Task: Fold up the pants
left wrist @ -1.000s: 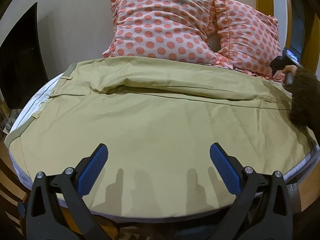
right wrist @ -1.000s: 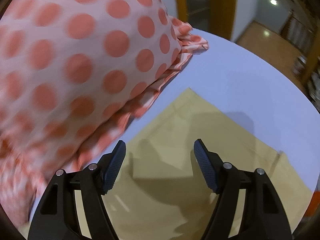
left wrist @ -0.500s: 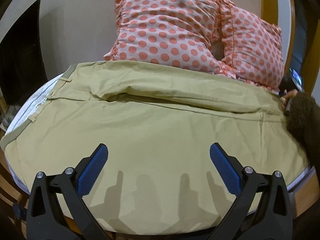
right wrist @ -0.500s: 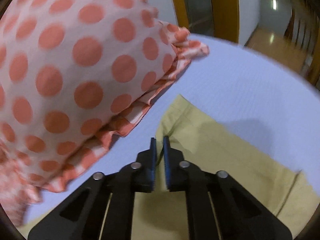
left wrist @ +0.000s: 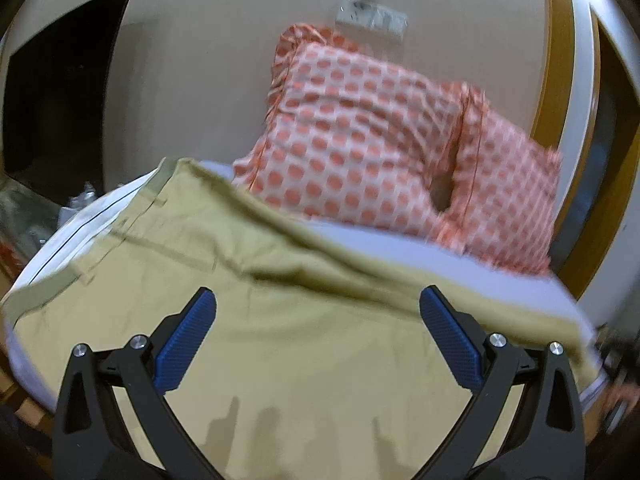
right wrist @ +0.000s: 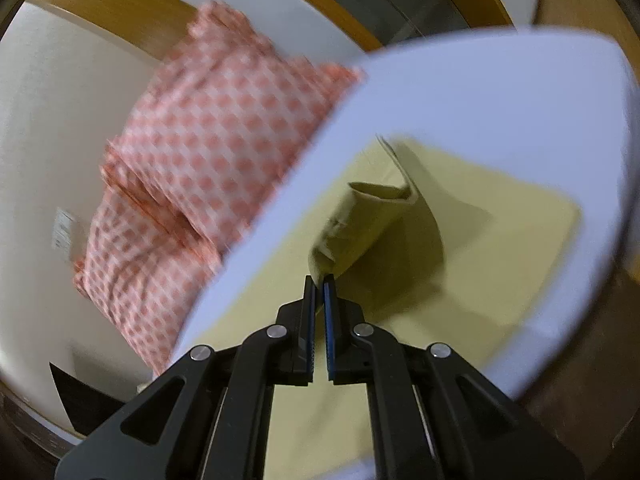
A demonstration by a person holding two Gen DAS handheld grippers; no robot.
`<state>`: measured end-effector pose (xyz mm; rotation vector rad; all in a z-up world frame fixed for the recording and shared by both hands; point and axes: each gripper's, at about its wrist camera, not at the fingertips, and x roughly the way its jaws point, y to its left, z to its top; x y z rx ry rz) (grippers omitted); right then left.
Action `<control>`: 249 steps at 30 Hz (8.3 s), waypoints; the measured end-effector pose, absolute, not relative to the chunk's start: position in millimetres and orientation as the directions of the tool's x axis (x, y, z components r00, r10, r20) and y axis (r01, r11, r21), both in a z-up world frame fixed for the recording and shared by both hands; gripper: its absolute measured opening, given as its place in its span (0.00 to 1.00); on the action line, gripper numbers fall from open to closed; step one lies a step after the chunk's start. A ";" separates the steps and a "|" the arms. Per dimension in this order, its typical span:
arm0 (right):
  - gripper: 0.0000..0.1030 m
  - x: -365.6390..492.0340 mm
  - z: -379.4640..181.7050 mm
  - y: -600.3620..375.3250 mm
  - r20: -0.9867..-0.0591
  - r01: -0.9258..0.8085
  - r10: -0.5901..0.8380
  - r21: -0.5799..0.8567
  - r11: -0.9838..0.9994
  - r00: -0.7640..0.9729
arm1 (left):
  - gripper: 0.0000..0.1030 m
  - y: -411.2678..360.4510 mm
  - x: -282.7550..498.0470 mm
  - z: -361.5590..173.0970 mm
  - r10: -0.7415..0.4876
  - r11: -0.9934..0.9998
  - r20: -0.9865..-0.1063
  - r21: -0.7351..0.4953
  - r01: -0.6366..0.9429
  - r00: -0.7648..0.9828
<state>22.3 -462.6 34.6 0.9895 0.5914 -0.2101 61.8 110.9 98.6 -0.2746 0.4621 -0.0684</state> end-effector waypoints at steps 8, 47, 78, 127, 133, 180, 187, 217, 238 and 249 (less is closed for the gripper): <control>0.43 30.9 14.2 -465.2 -0.597 0.467 0.137 0.732 0.497 0.790 | 0.98 140.1 147.0 95.4 -0.118 0.939 -0.551 -0.331 -0.087 0.826; 0.02 -34.5 16.3 -504.5 -0.489 0.452 -0.056 0.749 0.484 0.870 | 0.07 176.2 7.6 28.8 -0.165 0.857 -0.692 -0.453 -0.245 0.703; 0.04 58.6 112.1 -327.5 -0.307 -0.055 0.284 0.585 0.809 0.908 | 0.59 188.3 -55.4 26.4 -0.217 0.868 -0.535 -0.489 -0.090 0.817; 0.85 83.6 57.9 -207.3 -0.481 -0.205 0.529 0.574 0.793 0.699 | 0.11 198.4 58.5 131.6 0.080 0.932 -0.580 -0.244 -0.266 0.811; 0.85 72.6 66.2 -282.6 -0.448 -0.035 0.374 0.603 0.797 0.812 | 0.17 -2.2 62.4 153.0 -0.233 0.955 -0.541 0.028 0.294 0.808; 0.69 -13.7 120.3 -107.2 -0.528 -0.763 0.600 -0.153 0.628 0.601 | 0.76 19.9 -40.8 62.7 -0.300 0.924 -0.465 0.076 0.376 0.833; 0.56 -1.1 103.1 -99.0 -0.568 -0.753 0.566 -0.156 0.639 0.598 | 0.82 21.2 -26.7 69.3 -0.269 0.930 -0.452 0.107 0.351 0.851; 0.61 144.8 29.4 -319.4 -0.629 0.047 0.540 0.674 0.737 0.559 | 0.84 96.3 111.3 44.8 -0.397 0.917 -0.704 -0.293 0.269 0.589; 0.08 200.1 33.5 -330.0 -0.360 -0.058 0.778 0.891 0.450 0.515 | 0.08 68.7 201.9 63.7 -0.391 0.920 -0.761 -0.299 0.254 0.518; 0.26 254.4 46.6 -350.8 -0.665 0.117 0.442 0.621 0.775 0.602 | 0.24 36.7 261.0 66.7 -0.101 0.991 -0.757 -0.022 0.130 0.645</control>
